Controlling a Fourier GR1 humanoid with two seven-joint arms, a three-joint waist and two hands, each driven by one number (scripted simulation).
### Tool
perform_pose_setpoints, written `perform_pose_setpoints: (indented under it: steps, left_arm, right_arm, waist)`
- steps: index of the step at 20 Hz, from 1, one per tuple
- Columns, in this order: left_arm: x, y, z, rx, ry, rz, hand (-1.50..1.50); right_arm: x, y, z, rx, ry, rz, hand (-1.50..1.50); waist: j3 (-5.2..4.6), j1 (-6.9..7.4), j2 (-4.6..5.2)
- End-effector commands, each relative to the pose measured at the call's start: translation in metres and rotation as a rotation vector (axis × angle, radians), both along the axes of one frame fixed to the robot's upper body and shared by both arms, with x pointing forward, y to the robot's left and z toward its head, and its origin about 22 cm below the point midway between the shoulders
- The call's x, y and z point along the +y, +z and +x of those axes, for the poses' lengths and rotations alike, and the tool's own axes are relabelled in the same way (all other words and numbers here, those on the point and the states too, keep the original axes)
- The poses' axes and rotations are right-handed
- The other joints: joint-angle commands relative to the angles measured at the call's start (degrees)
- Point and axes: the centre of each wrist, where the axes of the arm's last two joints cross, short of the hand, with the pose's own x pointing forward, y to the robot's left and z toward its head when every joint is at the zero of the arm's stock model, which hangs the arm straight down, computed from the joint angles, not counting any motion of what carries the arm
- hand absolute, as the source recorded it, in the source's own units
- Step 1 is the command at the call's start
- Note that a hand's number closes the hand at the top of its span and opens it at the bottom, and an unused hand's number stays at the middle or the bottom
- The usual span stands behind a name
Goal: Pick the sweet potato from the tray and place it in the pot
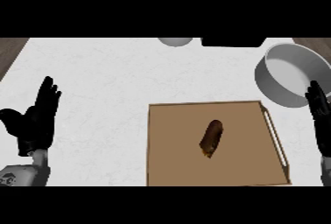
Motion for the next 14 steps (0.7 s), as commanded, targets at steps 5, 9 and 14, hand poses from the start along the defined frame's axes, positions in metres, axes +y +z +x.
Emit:
perform_pose_setpoints:
  steps: [5,9,14]
  left_arm:
    - [-0.025,0.046,0.025,-0.239,-0.180,-0.010,0.00]
    - [-0.038,0.046,0.025,-0.230,-0.239,-0.078,0.00]
    - [-0.031,0.040,0.032,-0.240,-0.218,-0.089,0.00]
  right_arm:
    - [0.041,0.093,0.063,0.158,0.477,-0.060,1.50]
    - [0.014,0.136,0.069,0.217,0.237,-0.574,-1.50]
    - [0.039,0.131,0.068,0.200,0.636,-0.609,-1.50]
  waist:
    - [1.35,2.86,0.68]
    - [1.42,1.97,0.55]
    - [1.69,0.51,0.48]
